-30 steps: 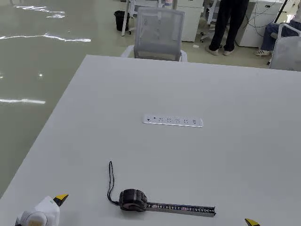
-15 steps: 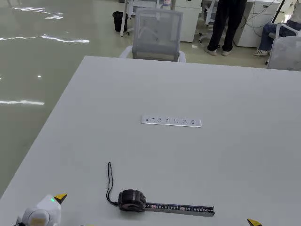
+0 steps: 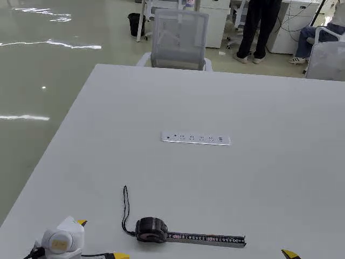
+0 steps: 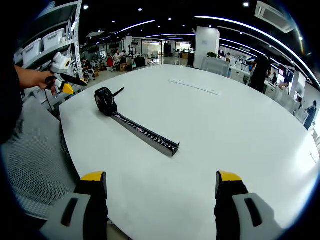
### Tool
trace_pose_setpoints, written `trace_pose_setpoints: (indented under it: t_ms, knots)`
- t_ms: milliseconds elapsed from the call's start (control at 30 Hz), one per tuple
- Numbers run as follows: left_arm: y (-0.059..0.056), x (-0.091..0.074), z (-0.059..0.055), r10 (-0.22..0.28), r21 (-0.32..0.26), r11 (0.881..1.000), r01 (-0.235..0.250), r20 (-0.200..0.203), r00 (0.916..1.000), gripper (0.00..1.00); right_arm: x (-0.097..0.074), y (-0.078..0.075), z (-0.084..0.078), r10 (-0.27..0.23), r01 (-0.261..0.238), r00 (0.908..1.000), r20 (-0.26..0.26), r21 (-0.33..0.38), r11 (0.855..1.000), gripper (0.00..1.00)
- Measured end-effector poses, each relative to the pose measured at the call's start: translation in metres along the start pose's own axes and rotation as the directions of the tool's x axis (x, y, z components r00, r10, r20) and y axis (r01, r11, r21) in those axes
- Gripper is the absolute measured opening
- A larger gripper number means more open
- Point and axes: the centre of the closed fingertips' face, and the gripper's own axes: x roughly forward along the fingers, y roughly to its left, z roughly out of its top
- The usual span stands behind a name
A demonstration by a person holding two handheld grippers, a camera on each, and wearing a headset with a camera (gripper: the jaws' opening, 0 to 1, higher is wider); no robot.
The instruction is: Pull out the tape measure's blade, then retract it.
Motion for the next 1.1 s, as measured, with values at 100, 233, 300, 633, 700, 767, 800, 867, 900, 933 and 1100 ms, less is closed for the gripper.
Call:
trace_pose_setpoints:
  t_ms: [100, 233, 300, 633, 700, 767, 800, 867, 900, 933, 1100]
  knots:
    - [-0.006, 0.004, 0.000, 0.004, -0.010, 1.000, -0.004, -0.017, 0.9999, 0.99, 0.001, -0.001, 0.002, -0.001, 0.001, 1.0000, 0.002, -0.002, 1.000, 0.91]
    - [-0.012, 0.007, 0.001, 0.015, -0.011, 1.000, -0.015, -0.013, 0.9998, 0.99, 0.003, -0.002, 0.004, 0.005, -0.005, 1.0000, -0.002, -0.018, 1.000, 0.91]
    - [-0.016, 0.011, 0.001, 0.019, -0.016, 1.000, -0.019, -0.011, 0.9998, 0.99, 0.004, -0.002, 0.005, 0.010, -0.010, 0.9999, 0.001, -0.024, 1.000, 0.91]
    - [-0.032, 0.026, 0.007, 0.031, -0.002, 1.000, -0.031, -0.006, 0.9995, 0.99, 0.011, -0.009, 0.013, 0.011, -0.010, 0.9999, 0.007, -0.041, 0.999, 0.87]
    - [-0.036, 0.030, 0.008, 0.029, -0.002, 1.000, -0.029, -0.005, 0.9996, 0.99, 0.013, -0.009, 0.014, 0.013, -0.013, 0.9999, 0.005, -0.041, 0.999, 0.86]
    - [-0.041, 0.033, 0.010, 0.030, -0.002, 1.000, -0.030, -0.001, 0.9996, 0.99, 0.014, -0.009, 0.016, 0.018, -0.018, 0.9998, 0.005, -0.045, 0.999, 0.85]
    - [-0.042, 0.034, 0.012, 0.032, -0.003, 0.999, -0.032, 0.002, 0.9995, 0.99, 0.015, -0.009, 0.016, 0.020, -0.020, 0.9998, 0.005, -0.047, 0.999, 0.84]
    - [-0.044, 0.036, 0.015, 0.041, -0.007, 0.999, -0.041, 0.007, 0.9991, 0.99, 0.017, -0.009, 0.017, 0.026, -0.026, 0.9997, 0.000, -0.054, 0.998, 0.84]
    - [-0.044, 0.037, 0.017, 0.045, -0.006, 0.999, -0.045, 0.010, 0.9989, 0.99, 0.017, -0.009, 0.017, 0.029, -0.029, 0.9996, -0.002, -0.056, 0.998, 0.83]
    - [-0.046, 0.038, 0.019, 0.050, -0.005, 0.999, -0.050, 0.014, 0.9987, 0.99, 0.019, -0.010, 0.018, 0.032, -0.033, 0.9995, -0.002, -0.061, 0.998, 0.83]
    - [-0.053, 0.045, 0.028, 0.056, 0.018, 0.998, -0.057, 0.024, 0.9981, 0.99, 0.025, -0.014, 0.022, 0.037, -0.037, 0.9993, -0.005, -0.073, 0.997, 0.81]
